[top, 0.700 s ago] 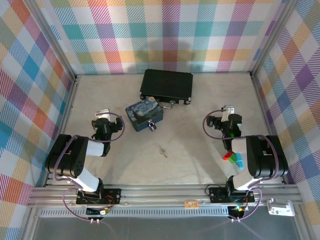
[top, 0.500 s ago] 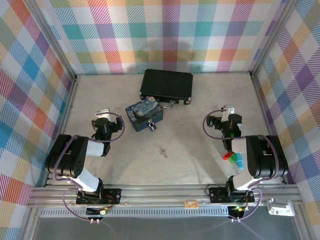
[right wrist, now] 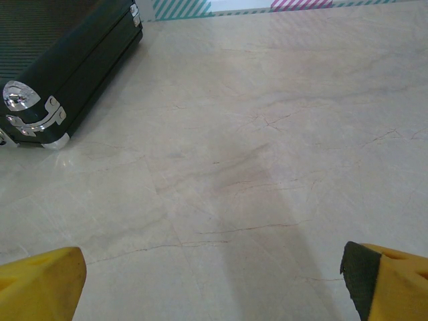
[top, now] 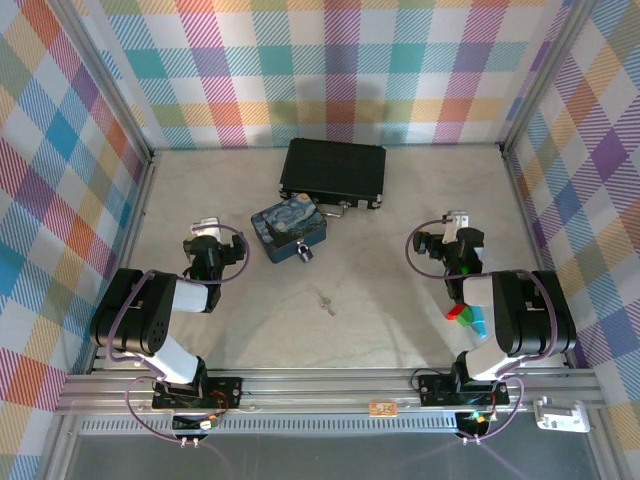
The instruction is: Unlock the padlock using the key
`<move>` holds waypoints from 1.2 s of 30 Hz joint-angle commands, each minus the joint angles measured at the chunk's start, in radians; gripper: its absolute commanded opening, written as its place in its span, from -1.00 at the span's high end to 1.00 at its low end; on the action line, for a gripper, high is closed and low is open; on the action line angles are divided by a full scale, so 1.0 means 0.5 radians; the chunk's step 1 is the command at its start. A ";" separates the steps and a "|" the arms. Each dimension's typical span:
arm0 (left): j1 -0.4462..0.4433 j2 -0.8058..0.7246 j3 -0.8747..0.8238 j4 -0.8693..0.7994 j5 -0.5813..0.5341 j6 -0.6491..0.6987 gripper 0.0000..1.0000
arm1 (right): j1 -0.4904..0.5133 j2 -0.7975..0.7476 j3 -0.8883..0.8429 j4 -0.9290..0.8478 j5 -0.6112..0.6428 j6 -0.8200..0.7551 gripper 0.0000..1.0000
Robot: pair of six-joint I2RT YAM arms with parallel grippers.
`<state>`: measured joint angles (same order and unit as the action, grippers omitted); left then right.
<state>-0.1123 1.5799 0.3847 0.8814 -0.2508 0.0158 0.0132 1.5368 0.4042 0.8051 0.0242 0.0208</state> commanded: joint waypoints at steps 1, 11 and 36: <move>0.028 0.000 0.038 -0.008 0.024 -0.015 -0.99 | -0.003 -0.002 0.031 0.015 -0.036 -0.016 -0.98; 0.024 -0.207 0.141 -0.347 -0.017 -0.012 -0.99 | 0.041 -0.274 0.147 -0.415 0.096 -0.029 -0.98; 0.031 -0.898 0.855 -2.171 0.583 -1.266 -0.99 | 1.641 -0.083 1.226 -2.654 -0.141 0.805 -0.14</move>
<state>-0.1085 1.1481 0.8021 -0.1761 -0.0204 -0.5957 0.7845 1.4338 0.9623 -0.4122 -0.0357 0.3786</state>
